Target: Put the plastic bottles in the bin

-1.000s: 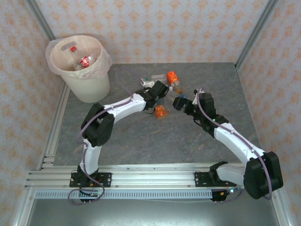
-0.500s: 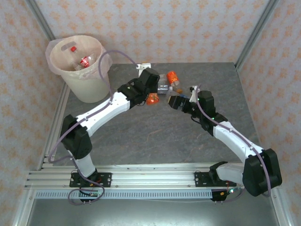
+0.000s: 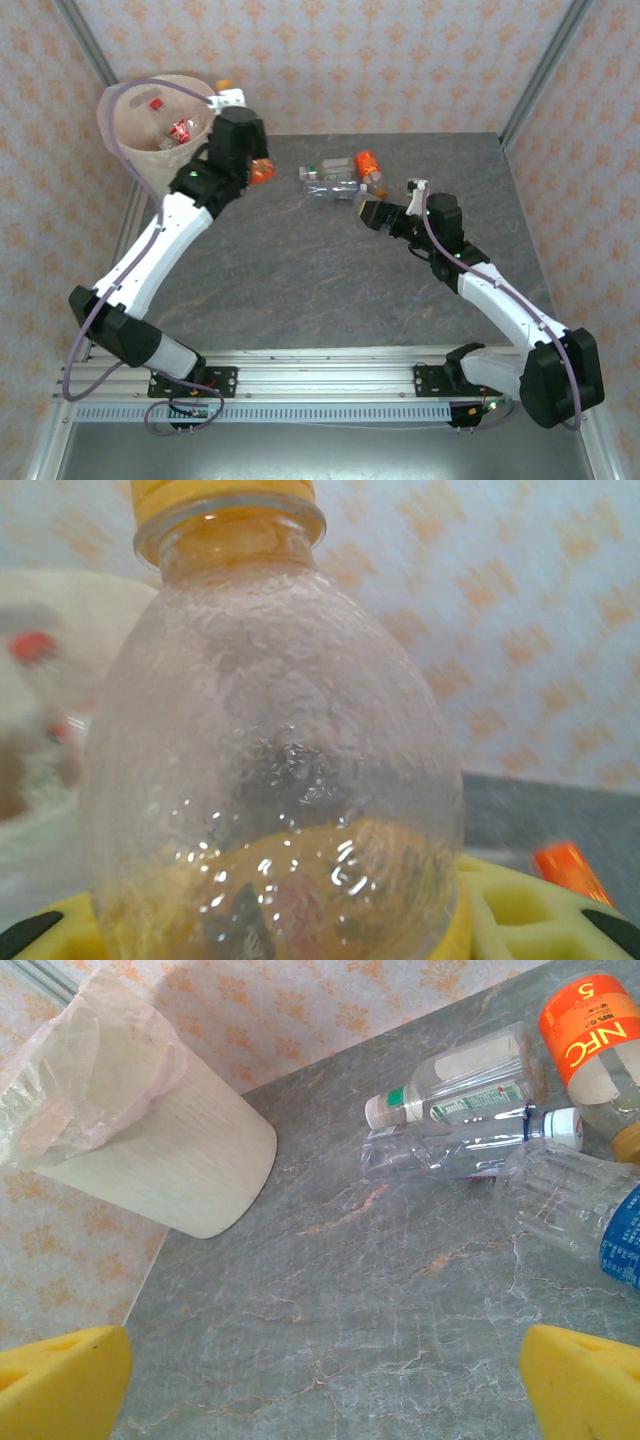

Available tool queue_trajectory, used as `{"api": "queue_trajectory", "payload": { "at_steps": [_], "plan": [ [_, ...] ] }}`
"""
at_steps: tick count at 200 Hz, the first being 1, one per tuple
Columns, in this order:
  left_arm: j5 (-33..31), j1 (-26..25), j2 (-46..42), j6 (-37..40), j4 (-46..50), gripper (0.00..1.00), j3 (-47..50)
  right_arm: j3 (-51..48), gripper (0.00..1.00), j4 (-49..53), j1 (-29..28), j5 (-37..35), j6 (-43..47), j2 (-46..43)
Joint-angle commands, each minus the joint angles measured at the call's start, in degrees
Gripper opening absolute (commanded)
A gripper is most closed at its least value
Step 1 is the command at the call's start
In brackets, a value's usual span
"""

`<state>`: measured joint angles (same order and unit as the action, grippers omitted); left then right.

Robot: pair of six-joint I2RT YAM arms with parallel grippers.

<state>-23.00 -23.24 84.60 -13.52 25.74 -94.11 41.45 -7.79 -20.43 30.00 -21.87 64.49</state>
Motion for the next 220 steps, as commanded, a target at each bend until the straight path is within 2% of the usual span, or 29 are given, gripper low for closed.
{"api": "queue_trajectory", "payload": {
  "at_steps": [1,43,81,99,147,175,192,220],
  "plan": [
    [-1.05,4.89,-2.97,4.22,0.03,0.43,-2.67,-0.24,0.99,-1.99,0.26,-0.19,0.16,0.11],
    [0.89,14.37,-0.93,5.19,-0.33,0.43,-6.79,0.72,0.99,-2.51,0.22,0.54,-1.23,1.85],
    [3.43,21.09,6.00,7.35,0.25,0.44,-15.10,1.52,0.99,-2.14,0.25,0.86,-1.69,2.44],
    [4.33,23.32,10.37,9.80,0.93,0.45,-19.59,1.40,0.99,-1.71,0.23,0.52,-1.64,2.20],
    [12.23,27.58,21.40,19.01,4.77,0.44,-30.73,1.16,0.99,-0.42,0.19,-0.74,-1.18,1.81],
    [23.32,31.81,28.26,18.88,10.74,0.46,-40.43,1.10,0.99,-0.04,0.22,-1.36,-0.49,1.83],
    [24.90,32.64,31.74,19.66,14.04,0.48,-44.95,1.24,0.99,-0.08,0.28,-1.41,-0.35,2.30],
    [25.95,33.19,33.60,19.68,13.83,0.49,-44.71,1.96,0.99,0.12,0.21,-1.19,-0.61,3.01]
  ]
}}
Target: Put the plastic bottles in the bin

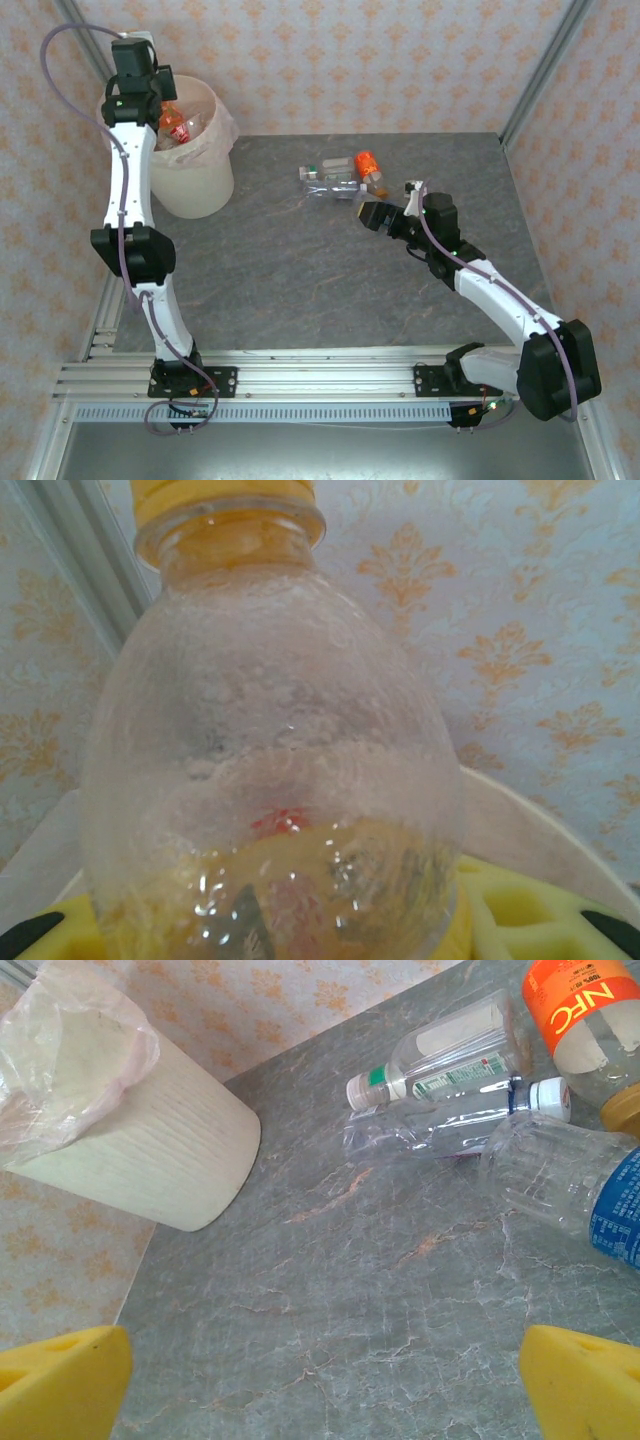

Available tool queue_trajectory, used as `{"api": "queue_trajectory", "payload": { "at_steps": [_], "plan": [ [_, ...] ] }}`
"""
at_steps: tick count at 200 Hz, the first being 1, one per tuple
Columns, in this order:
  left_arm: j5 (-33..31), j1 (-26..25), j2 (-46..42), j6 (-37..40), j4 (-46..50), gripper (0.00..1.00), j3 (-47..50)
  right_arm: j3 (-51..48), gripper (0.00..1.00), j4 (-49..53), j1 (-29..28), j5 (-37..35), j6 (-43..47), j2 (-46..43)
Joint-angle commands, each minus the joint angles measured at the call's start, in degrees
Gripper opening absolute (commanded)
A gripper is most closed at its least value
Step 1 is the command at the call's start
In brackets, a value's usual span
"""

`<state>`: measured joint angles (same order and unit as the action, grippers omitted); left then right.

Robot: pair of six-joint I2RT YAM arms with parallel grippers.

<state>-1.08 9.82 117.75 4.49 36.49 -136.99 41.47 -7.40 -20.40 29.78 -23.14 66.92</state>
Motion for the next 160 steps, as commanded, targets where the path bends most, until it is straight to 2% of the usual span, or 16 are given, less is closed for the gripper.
{"api": "queue_trajectory", "payload": {
  "at_steps": [1,16,37,63,82,125,160],
  "plan": [
    [4.09,0.16,0.54,1.71,3.07,0.49,-1.72,1.99,1.00,-0.26,0.19,-0.92,0.65,0.58],
    [4.82,0.19,1.06,1.06,2.88,0.53,-0.86,2.21,0.99,-0.38,0.18,-0.86,0.59,0.58],
    [6.56,0.22,1.53,-0.10,3.29,0.70,0.22,2.21,0.99,-0.41,0.25,-0.69,0.63,0.58],
    [4.71,0.23,1.60,-1.12,4.63,0.82,0.29,2.21,0.99,-0.20,0.14,-0.50,0.63,0.58],
    [4.31,0.34,1.45,-1.74,5.93,0.85,-0.21,2.21,0.99,-0.16,0.18,-0.37,0.76,0.59],
    [8.71,0.20,0.90,-6.29,7.01,0.90,0.07,2.64,0.99,-0.10,0.19,-0.16,0.81,1.92],
    [11.40,-0.32,0.21,-11.71,6.98,1.00,0.21,2.82,0.99,0.82,0.15,-1.64,0.47,2.34]
  ]
}}
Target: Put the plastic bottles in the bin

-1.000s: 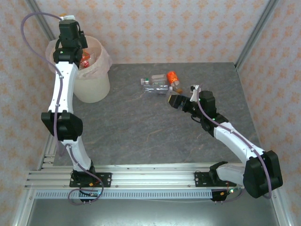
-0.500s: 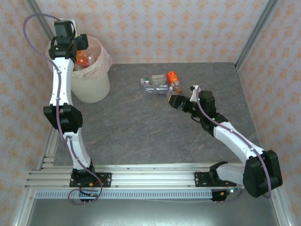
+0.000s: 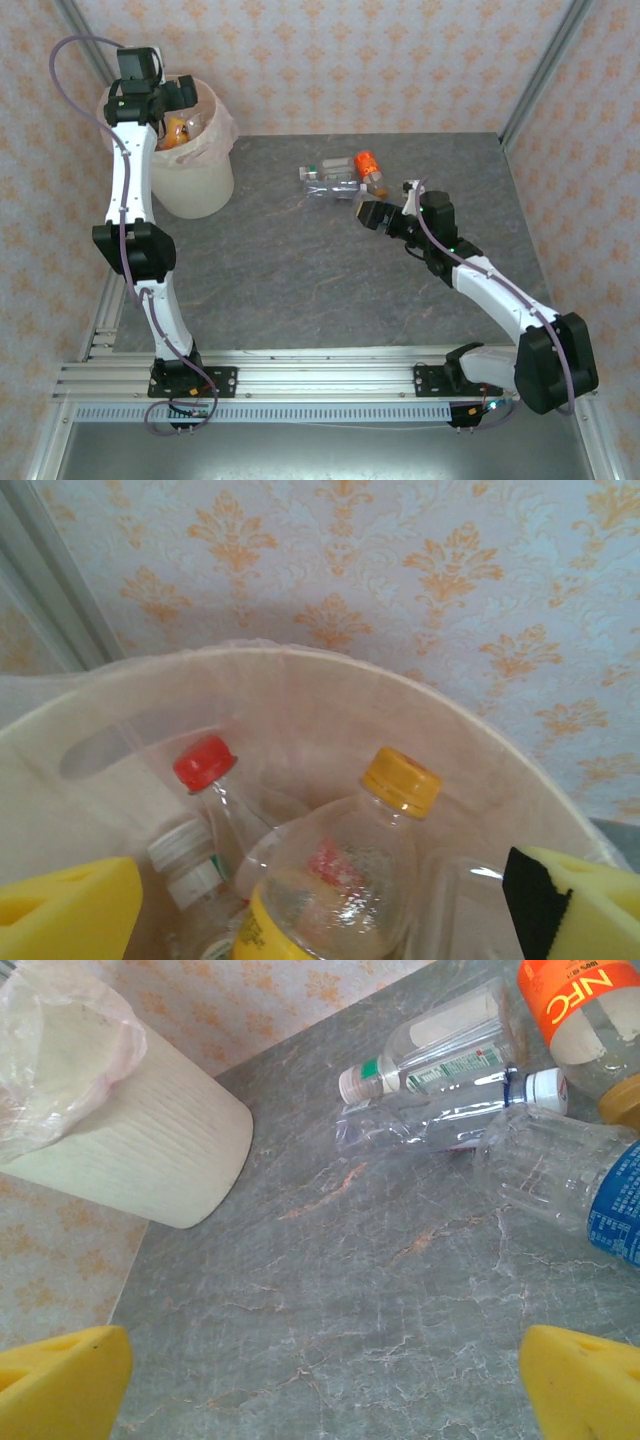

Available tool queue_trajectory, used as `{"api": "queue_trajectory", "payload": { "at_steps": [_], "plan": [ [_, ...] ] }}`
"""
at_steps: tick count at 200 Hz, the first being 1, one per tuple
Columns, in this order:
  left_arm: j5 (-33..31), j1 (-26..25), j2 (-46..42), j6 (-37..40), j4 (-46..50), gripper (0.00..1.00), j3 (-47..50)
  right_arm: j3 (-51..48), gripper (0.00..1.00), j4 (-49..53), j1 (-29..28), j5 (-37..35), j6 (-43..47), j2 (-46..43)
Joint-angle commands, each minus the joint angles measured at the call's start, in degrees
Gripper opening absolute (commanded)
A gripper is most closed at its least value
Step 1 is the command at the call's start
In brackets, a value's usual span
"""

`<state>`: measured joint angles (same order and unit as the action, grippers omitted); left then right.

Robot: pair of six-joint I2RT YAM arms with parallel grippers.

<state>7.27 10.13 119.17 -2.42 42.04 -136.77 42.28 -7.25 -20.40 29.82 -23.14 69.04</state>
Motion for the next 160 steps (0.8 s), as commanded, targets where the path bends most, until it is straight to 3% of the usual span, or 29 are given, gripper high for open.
{"api": "queue_trajectory", "payload": {
  "at_steps": [1,39,67,103,160],
  "plan": [
    [3.08,-0.63,-1.26,-4.89,1.40,1.00,0.04,2.01,0.99,0.71,0.17,-1.78,0.42,0.27],
    [3.21,-2.12,-2.11,-8.29,0.60,1.00,0.80,2.50,0.99,4.16,0.48,-7.99,-0.93,0.97],
    [3.19,-3.56,-3.06,-12.23,0.44,1.00,1.70,6.56,0.99,12.10,1.80,-10.88,3.97,3.04],
    [2.02,-7.22,-5.28,-14.68,-1.02,1.00,3.47,11.32,0.99,19.41,5.43,-10.84,9.45,7.91],
    [-1.07,-14.97,-8.43,-17.34,-2.45,1.00,5.62,15.72,1.00,20.61,8.38,-9.75,17.10,15.69]
  ]
}}
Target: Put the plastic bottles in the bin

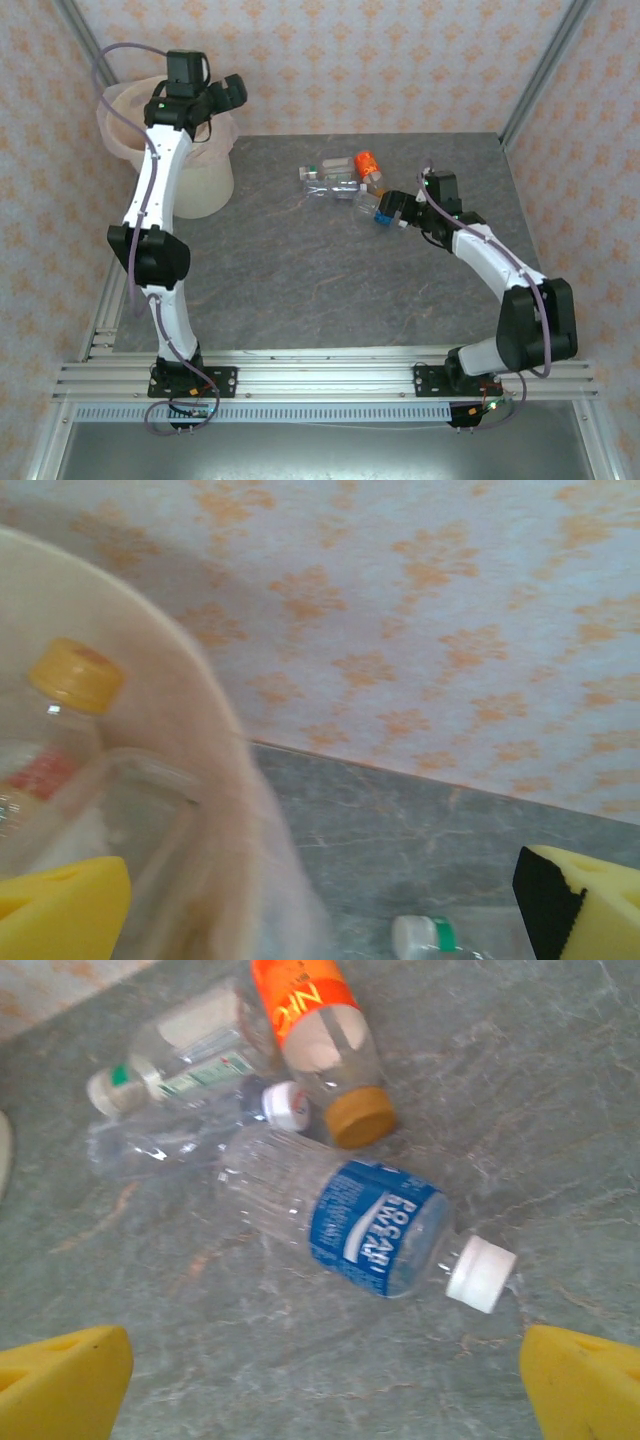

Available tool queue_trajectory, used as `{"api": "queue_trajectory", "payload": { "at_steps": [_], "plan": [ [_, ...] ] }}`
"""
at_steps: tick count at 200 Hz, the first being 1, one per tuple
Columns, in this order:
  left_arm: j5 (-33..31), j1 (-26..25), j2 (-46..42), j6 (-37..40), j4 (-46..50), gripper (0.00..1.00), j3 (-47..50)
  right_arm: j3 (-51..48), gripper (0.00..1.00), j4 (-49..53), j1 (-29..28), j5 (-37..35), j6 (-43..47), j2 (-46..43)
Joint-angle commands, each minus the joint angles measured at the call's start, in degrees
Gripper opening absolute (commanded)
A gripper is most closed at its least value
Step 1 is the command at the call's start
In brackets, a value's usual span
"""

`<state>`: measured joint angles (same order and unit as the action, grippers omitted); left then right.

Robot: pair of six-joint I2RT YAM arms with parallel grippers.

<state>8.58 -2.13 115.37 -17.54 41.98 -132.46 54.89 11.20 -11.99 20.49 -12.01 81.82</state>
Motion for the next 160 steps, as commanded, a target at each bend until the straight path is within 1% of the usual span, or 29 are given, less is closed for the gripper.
{"api": "queue_trajectory", "payload": {
  "at_steps": [1,24,29,60,78,90,92,107,119,135,160],
  "plan": [
    [-2.54,-2.88,-4.63,-2.27,-2.40,1.00,1.45,3.20,0.99,2.16,-0.04,-0.48,6.14,3.03],
    [-5.22,-6.62,-5.60,-3.15,-2.94,1.00,4.12,4.83,0.99,0.96,-0.05,-3.62,9.37,6.34],
    [-5.10,-7.20,-7.30,-3.41,-3.14,1.00,4.75,5.15,0.99,0.49,-0.05,-3.91,10.29,7.06],
    [-4.50,-9.61,-10.45,-8.13,-5.13,1.00,10.31,8.51,0.99,0.03,-0.05,-3.92,16.25,11.32],
    [-3.87,-10.98,-13.37,-11.40,-9.71,1.00,17.16,10.74,0.99,1.01,-0.05,-3.36,19.46,13.99],
    [-3.02,-12.00,-14.97,-12.70,-13.36,1.00,21.61,12.89,0.99,3.41,-0.05,-1.84,22.56,16.15],
    [-2.86,-12.12,-15.10,-14.06,-13.77,1.00,22.11,13.29,0.99,3.86,-0.05,-1.61,23.15,16.52],
    [-2.32,-13.50,-15.95,-16.68,-15.49,1.00,25.31,16.31,0.99,8.28,-0.05,-0.19,28.55,19.21],
    [-1.66,-14.85,-16.44,-18.22,-17.53,1.00,27.88,18.76,0.99,12.95,-0.05,1.17,35.82,21.34],
    [-1.17,-16.65,-16.62,-19.96,-19.43,1.00,30.37,21.34,0.99,17.30,-0.05,0.44,42.74,23.76],
    [-1.35,-18.87,-16.66,-21.88,-21.97,1.00,33.50,24.32,1.00,20.78,-0.05,-1.31,49.71,27.49]
  ]
}}
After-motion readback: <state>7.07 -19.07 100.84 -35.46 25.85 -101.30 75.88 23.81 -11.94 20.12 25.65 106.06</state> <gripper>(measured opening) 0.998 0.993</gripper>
